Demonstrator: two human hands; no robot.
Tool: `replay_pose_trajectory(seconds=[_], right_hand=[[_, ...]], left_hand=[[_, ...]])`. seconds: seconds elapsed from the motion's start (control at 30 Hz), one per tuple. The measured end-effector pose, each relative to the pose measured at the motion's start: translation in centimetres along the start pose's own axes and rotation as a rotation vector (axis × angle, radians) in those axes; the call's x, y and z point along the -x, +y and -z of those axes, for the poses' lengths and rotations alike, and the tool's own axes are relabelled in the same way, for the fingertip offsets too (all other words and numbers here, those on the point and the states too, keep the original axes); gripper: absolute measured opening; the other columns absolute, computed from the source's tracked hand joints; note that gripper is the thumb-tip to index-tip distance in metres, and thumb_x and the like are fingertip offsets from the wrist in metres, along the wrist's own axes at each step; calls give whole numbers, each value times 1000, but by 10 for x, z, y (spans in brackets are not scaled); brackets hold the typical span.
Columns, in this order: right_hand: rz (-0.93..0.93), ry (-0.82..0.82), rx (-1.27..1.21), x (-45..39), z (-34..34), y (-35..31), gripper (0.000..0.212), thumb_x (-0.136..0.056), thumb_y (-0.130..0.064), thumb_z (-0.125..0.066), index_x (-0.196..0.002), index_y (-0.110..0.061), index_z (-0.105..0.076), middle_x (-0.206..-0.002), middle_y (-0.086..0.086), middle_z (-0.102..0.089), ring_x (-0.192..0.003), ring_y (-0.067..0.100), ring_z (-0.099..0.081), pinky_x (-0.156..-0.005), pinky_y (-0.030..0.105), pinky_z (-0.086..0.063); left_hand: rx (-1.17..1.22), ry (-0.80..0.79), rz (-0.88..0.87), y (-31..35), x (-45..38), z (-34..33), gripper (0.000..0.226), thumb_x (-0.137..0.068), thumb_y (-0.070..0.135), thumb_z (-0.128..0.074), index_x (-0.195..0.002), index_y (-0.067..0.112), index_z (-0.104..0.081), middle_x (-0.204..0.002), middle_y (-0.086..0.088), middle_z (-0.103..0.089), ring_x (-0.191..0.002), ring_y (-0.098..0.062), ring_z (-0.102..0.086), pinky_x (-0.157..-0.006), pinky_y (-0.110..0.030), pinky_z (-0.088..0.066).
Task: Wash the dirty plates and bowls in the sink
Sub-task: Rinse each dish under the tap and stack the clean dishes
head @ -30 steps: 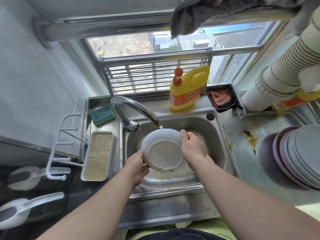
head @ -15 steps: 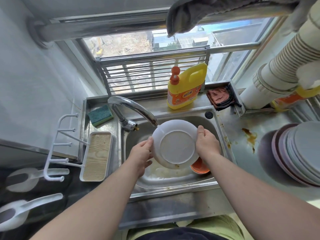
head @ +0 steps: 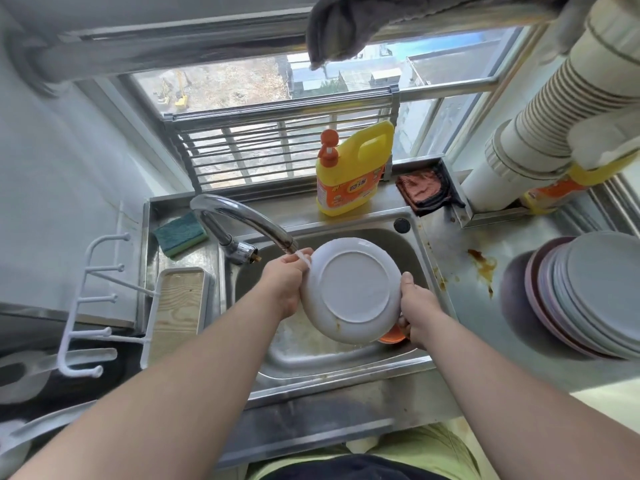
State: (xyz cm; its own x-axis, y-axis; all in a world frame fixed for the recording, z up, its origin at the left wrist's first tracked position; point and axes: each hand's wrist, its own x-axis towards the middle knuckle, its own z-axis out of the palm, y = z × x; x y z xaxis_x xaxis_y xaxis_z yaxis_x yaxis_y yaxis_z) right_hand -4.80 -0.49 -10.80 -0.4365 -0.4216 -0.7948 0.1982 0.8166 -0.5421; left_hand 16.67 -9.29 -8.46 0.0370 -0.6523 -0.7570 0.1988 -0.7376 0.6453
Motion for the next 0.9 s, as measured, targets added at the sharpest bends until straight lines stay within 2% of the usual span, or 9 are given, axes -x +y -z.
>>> replay_pose_trajectory(seconds=[0.07, 0.17, 0.27, 0.33, 0.43, 0.53, 0.67, 0.8, 0.9], right_hand=[[-42, -27, -58, -3, 3, 3, 51, -109, -57, -40, -86, -18, -63, -51, -1, -36, -43, 14, -26, -39, 22, -27], [-143, -78, -145, -7, 5, 5, 49, -107, -61, -45, -86, -20, -63, -50, -2, -37, -37, 12, -24, -39, 21, -24], [-242, -108, -161, -6, 4, 2, 39, -107, -56, -48, -86, -26, -62, -46, -3, -36, -33, 10, -23, -39, 19, -20], [-314, -128, -178, -2, 2, -2, 36, -108, -52, -50, -84, -26, -60, -45, -3, -37, -32, 9, -22, -36, 17, -18], [-426, -163, -277, -3, -6, -5, 43, -109, -48, -50, -77, -20, -55, -46, -4, -39, -27, 8, -23, -32, 16, -14], [-472, -172, -377, -8, -18, -9, 43, -109, -45, -51, -75, -20, -54, -46, -4, -38, -28, 9, -24, -33, 16, -14], [-444, -144, -426, -11, -31, -17, 38, -110, -39, -47, -79, -19, -54, -41, -3, -36, -27, 9, -22, -35, 16, -13], [-440, -112, -449, -12, -34, -23, 31, -107, -27, -48, -79, -17, -56, -41, -1, -38, -29, 10, -21, -34, 17, -14], [-465, -112, -464, -14, -34, -23, 30, -101, -16, -44, -74, -18, -56, -40, -2, -37, -28, 11, -19, -33, 17, -15]], left_hand=[[17, -31, 34, 4, 1, 1, 15, -105, 3, -59, -108, 9, -73, -107, -13, -75, -82, -22, -71, -68, -34, -60], [108, -94, 132, 9, 6, -1, 15, -105, 11, -62, -116, 10, -72, -105, -9, -78, -87, -23, -73, -70, -36, -63], [292, -122, 257, 9, 6, 0, 11, -102, 12, -67, -110, 8, -74, -114, -11, -75, -98, -26, -73, -87, -42, -64], [402, -129, 302, 7, 2, 0, 14, -104, 13, -66, -110, 2, -71, -114, -12, -71, -97, -25, -72, -95, -43, -61], [460, -122, 306, 7, -2, 1, 24, -108, 18, -57, -112, -6, -63, -107, -18, -70, -85, -28, -73, -79, -41, -65], [501, -117, 299, 7, -2, 3, 33, -109, 17, -54, -126, -10, -61, -113, -24, -73, -99, -33, -72, -81, -48, -64], [526, -98, 261, 9, -1, 9, 30, -108, 13, -57, -124, -12, -63, -107, -22, -73, -94, -30, -73, -77, -41, -65], [527, -94, 244, 10, -1, 11, 24, -105, 9, -61, -120, -10, -65, -85, -17, -77, -68, -22, -77, -54, -27, -62], [525, -94, 225, 8, 2, 12, 21, -105, 11, -61, -114, -8, -66, -80, -15, -77, -61, -19, -76, -50, -23, -58]])
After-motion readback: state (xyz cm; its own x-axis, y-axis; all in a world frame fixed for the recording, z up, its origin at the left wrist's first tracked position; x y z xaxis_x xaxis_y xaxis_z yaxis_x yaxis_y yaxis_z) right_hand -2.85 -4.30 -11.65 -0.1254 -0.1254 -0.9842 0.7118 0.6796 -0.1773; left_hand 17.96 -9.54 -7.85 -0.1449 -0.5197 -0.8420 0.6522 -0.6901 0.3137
